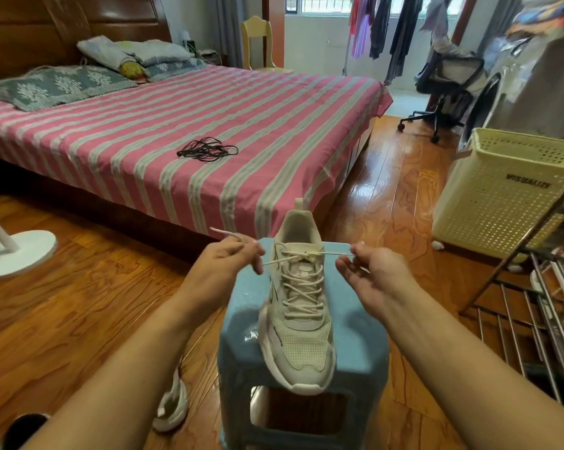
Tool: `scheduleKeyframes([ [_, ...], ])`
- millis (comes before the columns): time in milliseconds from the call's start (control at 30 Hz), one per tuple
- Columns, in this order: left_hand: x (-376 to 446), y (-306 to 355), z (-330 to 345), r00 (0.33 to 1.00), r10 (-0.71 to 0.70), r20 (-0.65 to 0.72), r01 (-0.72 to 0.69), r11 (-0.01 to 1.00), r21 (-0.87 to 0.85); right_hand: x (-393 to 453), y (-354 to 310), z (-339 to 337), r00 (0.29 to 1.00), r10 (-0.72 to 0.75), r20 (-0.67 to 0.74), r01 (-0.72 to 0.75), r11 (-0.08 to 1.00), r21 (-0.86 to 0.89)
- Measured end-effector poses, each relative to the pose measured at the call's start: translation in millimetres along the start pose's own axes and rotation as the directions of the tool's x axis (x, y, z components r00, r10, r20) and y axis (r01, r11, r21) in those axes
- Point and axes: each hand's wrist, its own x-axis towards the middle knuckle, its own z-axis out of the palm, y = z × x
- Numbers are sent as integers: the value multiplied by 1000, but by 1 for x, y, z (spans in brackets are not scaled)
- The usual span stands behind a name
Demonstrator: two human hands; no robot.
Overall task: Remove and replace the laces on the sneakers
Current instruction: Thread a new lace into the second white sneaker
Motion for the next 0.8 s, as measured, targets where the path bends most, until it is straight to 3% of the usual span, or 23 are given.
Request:
scheduleKeyframes([
  [133, 5, -2, 11, 990, -124, -67, 100, 955, -280, 2, 9, -7, 999, 52, -11, -51, 994, 98],
  [200, 12, 11, 28, 990, -128, -50, 90, 880, -466, -3, 11, -2, 998, 46, 36, -51, 989, 140],
  [233, 17, 18, 37, 992, -114, -53, 75, 876, -476, -6, 10, 1, 998, 35, 59, -44, 988, 150],
  [300, 27, 27, 51, 993, -76, -93, 48, 961, -273, -11, 8, 5, 995, -51, 84, 43, 995, 93],
  [367, 37, 30, 59, 996, -48, -76, 55, 995, 88, -15, 3, 8, 951, -277, 140, 291, 952, -91],
  [400, 38, 35, 62, 998, -62, -16, 64, 978, 200, -18, 1, 10, 887, -407, 218, 450, 867, -213],
  [467, 36, 42, 68, 990, 9, 142, -64, 920, 388, -24, 0, 16, 712, -564, 417, 701, 598, -388],
  [567, 31, 47, 77, 972, 65, 226, -187, 795, 577, -17, 2, 20, 547, -600, 583, 831, 304, -466],
  [667, 32, 39, 74, 986, 100, 133, -158, 811, 564, -8, 2, 11, 550, -525, 649, 802, 115, -587],
  [800, 33, 31, 74, 974, 115, 193, -209, 775, 596, 2, 0, 0, 615, -465, 637, 741, 63, -669],
])
